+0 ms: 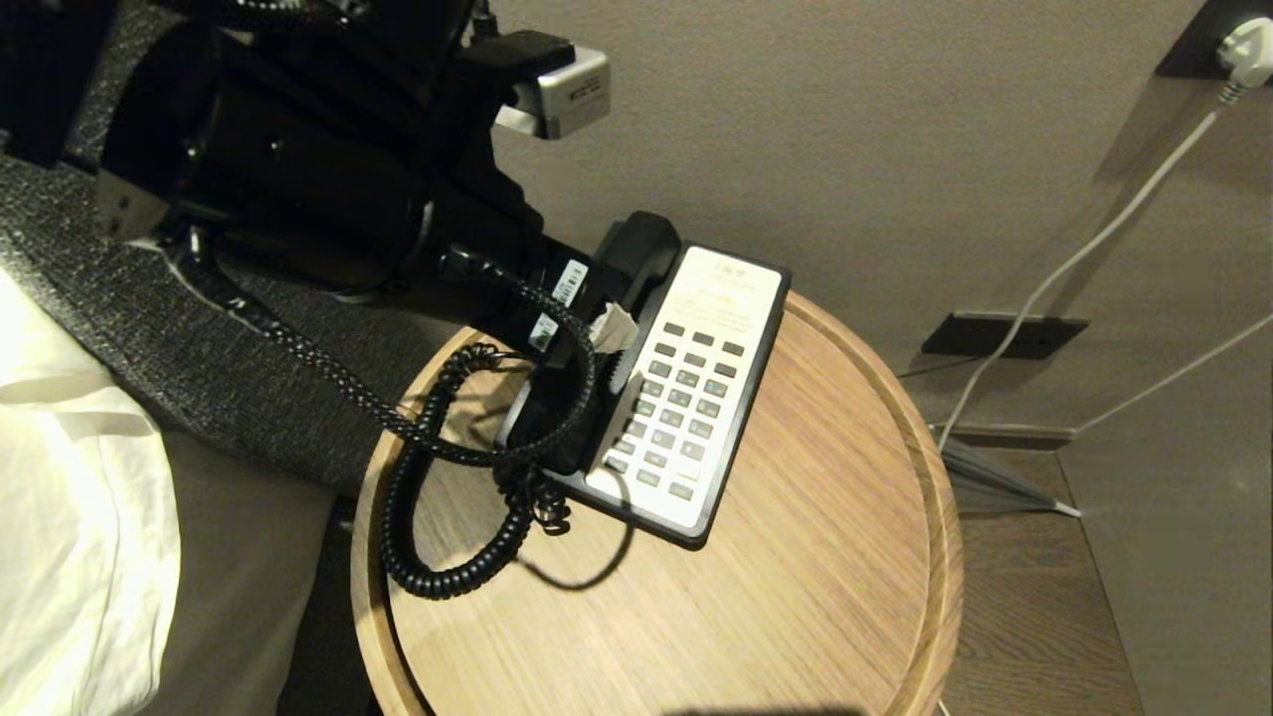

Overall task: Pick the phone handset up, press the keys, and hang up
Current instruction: Pick up the desk phone handset

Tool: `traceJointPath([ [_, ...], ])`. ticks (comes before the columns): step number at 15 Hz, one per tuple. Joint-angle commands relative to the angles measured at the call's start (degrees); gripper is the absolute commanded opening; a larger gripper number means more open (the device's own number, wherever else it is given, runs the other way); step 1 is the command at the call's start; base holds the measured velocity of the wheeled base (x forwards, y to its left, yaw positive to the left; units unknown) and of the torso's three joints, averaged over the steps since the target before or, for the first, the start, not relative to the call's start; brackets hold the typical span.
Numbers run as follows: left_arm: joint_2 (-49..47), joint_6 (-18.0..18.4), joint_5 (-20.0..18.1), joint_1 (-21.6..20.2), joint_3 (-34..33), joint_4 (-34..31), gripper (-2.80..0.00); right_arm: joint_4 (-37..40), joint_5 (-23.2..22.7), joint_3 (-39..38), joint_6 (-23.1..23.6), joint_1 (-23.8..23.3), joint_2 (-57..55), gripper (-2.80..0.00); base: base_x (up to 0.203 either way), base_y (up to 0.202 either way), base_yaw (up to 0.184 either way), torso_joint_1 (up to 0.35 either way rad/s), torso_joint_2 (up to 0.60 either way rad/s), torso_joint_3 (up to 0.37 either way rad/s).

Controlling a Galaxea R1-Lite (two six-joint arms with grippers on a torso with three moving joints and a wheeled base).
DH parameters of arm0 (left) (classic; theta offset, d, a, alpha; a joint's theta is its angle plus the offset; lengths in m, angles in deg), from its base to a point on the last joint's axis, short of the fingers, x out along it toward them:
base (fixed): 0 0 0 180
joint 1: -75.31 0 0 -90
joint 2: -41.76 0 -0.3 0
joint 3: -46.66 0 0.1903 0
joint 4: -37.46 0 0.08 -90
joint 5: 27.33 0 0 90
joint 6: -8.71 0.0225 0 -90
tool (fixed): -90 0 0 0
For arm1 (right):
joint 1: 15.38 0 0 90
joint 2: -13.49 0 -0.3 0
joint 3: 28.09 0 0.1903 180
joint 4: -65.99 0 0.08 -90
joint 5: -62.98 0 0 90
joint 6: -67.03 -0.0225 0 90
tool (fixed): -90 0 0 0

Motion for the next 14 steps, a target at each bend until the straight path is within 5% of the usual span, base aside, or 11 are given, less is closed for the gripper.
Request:
traceJointPath([
  [1, -1.3, 0.0, 0.2, 0.1, 0.1, -0.2, 0.0, 0.0, 0.0, -1.2, 0.0, 0.0, 0.0, -2.8, 0.0, 0.0, 0.0, 0.0, 0.0, 0.0],
  [12, -4.2, -0.5, 0.2, -0.4, 0.1, 0.4, 0.0, 0.0, 0.0, -1.2, 0.0, 0.0, 0.0, -2.8, 0.0, 0.0, 0.0, 0.0, 0.0, 0.0],
  [13, -4.2, -0.6, 0.1, -0.4, 0.2, 0.4, -2.8, 0.0, 0.0, -1.2, 0.0, 0.0, 0.0, -2.8, 0.0, 0.0, 0.0, 0.0, 0.0, 0.0],
  [14, -4.1, -0.8, -0.2, -0.4, 0.1, 0.2, -2.8, 0.0, 0.0, -1.2, 0.0, 0.0, 0.0, -2.8, 0.0, 0.0, 0.0, 0.0, 0.0, 0.0],
])
